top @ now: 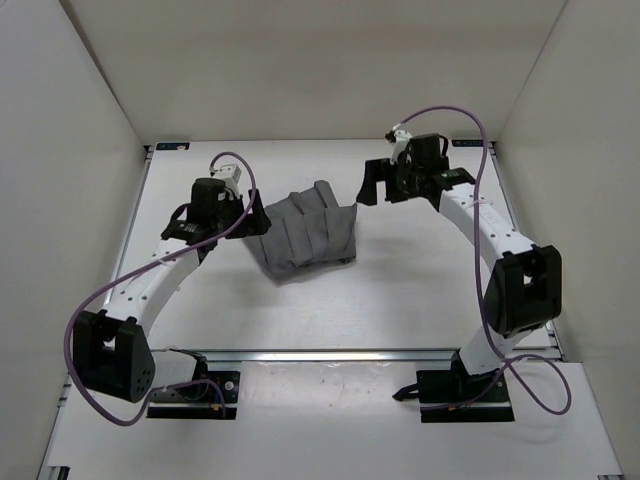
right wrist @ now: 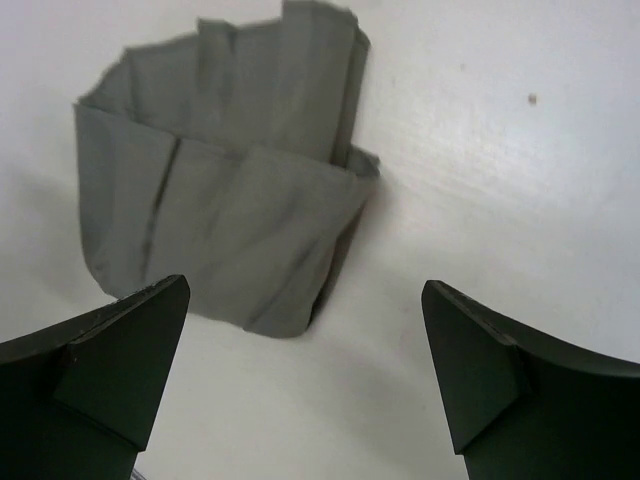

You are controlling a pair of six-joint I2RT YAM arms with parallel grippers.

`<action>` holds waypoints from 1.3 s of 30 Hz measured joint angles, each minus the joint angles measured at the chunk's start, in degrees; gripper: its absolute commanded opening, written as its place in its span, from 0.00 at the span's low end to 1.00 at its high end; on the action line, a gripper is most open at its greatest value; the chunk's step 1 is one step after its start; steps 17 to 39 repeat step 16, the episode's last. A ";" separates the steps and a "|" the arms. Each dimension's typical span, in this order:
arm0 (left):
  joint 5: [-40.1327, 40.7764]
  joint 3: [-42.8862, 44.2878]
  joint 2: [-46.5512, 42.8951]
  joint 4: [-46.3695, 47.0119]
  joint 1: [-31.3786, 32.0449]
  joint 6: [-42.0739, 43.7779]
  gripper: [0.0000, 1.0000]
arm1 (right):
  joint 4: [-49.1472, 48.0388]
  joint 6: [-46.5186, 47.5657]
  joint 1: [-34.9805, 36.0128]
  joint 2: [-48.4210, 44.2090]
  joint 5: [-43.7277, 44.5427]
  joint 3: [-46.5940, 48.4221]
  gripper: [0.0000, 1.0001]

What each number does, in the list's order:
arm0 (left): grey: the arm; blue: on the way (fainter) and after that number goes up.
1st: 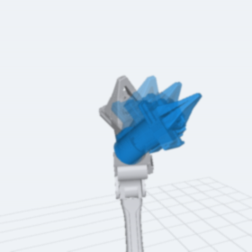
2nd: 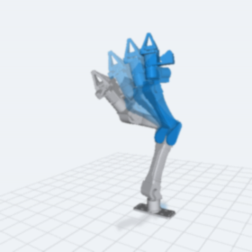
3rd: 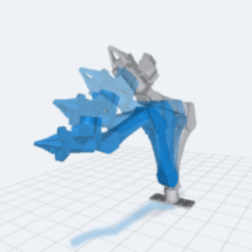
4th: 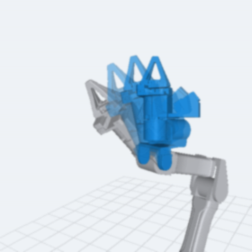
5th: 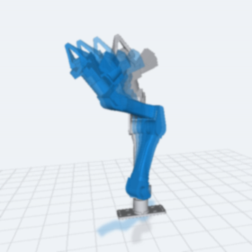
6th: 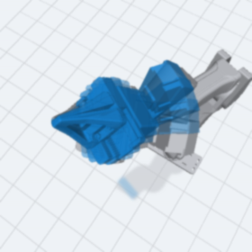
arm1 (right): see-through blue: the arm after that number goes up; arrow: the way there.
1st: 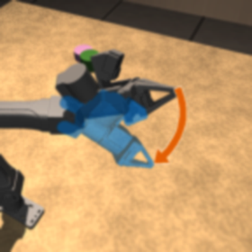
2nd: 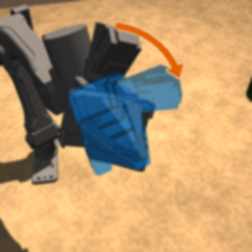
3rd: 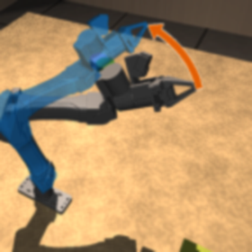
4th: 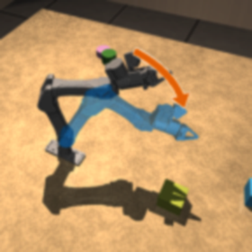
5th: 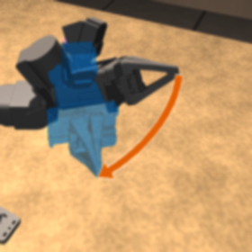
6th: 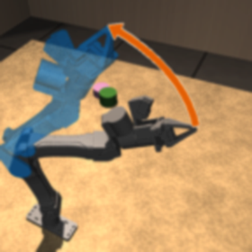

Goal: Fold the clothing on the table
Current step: Fold the skirt

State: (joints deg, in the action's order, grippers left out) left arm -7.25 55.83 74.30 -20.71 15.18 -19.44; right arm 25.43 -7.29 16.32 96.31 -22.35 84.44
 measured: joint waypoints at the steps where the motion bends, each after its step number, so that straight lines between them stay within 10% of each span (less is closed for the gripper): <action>1: 0.81 -0.28 -0.35 -0.74 -0.07 0.39 0.99 | 0.26 0.02 -0.09 -0.98 0.68 -2.29 1.00; 9: 5.22 -3.74 -6.08 -4.83 0.24 2.49 0.99 | -0.63 -0.02 -1.46 -10.86 1.70 -17.38 1.00; 39: 6.19 -3.74 -5.33 -7.80 0.79 3.39 0.99 | -2.64 -0.24 0.57 -12.39 2.51 -17.59 0.99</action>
